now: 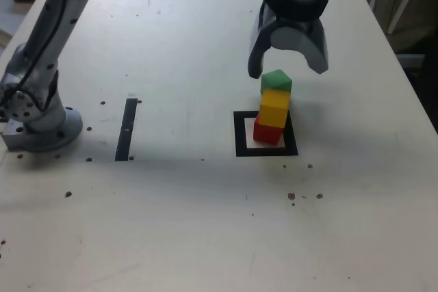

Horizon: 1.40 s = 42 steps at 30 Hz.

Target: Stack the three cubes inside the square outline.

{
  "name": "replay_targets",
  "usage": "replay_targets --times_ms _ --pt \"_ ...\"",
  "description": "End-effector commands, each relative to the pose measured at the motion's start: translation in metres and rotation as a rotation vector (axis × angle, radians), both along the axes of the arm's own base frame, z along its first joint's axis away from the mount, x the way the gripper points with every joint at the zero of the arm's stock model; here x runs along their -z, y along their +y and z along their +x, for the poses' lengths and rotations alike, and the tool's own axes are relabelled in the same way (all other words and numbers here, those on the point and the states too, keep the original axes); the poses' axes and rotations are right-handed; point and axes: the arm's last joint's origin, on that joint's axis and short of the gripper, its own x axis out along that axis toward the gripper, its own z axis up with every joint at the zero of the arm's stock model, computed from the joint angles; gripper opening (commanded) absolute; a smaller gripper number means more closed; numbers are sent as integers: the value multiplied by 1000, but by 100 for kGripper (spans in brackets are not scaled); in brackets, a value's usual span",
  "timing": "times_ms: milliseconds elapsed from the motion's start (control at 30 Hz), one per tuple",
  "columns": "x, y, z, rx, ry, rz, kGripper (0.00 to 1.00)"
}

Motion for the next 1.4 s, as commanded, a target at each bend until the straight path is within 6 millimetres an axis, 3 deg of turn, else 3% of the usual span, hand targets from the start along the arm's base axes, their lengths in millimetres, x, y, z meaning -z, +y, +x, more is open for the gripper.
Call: replay_targets --times_ms 0,233,600,1367 --pt "-1 2 -1 -59 -10 11 99" --pt "14 14 -1 -216 9 14 99" --pt "45 41 1 -284 73 -42 98" --pt "48 53 -2 -285 92 -99 79"
